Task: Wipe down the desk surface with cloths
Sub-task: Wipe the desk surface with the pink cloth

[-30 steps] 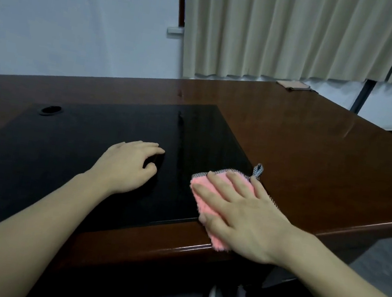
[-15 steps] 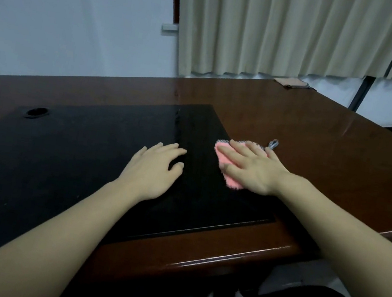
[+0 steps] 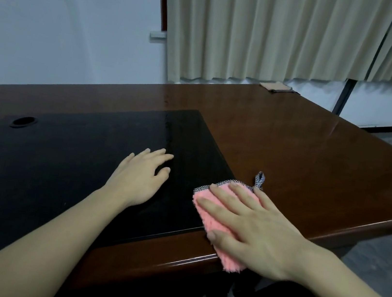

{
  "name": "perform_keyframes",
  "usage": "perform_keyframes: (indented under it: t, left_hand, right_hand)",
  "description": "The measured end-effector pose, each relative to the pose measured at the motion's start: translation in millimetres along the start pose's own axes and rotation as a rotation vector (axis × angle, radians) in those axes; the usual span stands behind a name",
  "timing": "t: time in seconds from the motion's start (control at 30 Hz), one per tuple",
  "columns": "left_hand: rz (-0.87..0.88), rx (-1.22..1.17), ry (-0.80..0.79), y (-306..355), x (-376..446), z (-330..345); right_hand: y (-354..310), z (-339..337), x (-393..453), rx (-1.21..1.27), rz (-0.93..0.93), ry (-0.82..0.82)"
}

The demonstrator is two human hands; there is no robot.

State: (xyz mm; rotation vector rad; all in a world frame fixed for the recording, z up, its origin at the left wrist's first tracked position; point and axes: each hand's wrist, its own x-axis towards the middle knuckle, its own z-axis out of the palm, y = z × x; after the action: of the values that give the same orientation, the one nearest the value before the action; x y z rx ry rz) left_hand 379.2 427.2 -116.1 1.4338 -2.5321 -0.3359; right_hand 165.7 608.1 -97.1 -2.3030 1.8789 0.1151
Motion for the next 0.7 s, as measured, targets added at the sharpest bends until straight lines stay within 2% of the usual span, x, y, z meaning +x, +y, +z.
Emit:
perform_keyframes:
  t: [0.13, 0.3, 0.43, 0.53, 0.7]
  left_hand:
    - [-0.003, 0.009, 0.004, 1, 1, 0]
    - [-0.006, 0.005, 0.012, 1, 1, 1]
    - [-0.014, 0.017, 0.014, 3, 0, -1]
    - [-0.014, 0.038, -0.002, 5, -1, -3]
    - [0.008, 0.07, -0.035, 8, 6, -9]
  right_hand:
    - [21, -9, 25, -0.003, 0.022, -0.022]
    - [76, -20, 91, 0.002, 0.186, 0.012]
    - [87, -24, 122, 0.034, 0.268, 0.016]
    - [75, -22, 109, 0.021, 0.226, 0.0]
    - [39, -7, 33, -0.037, 0.039, 0.017]
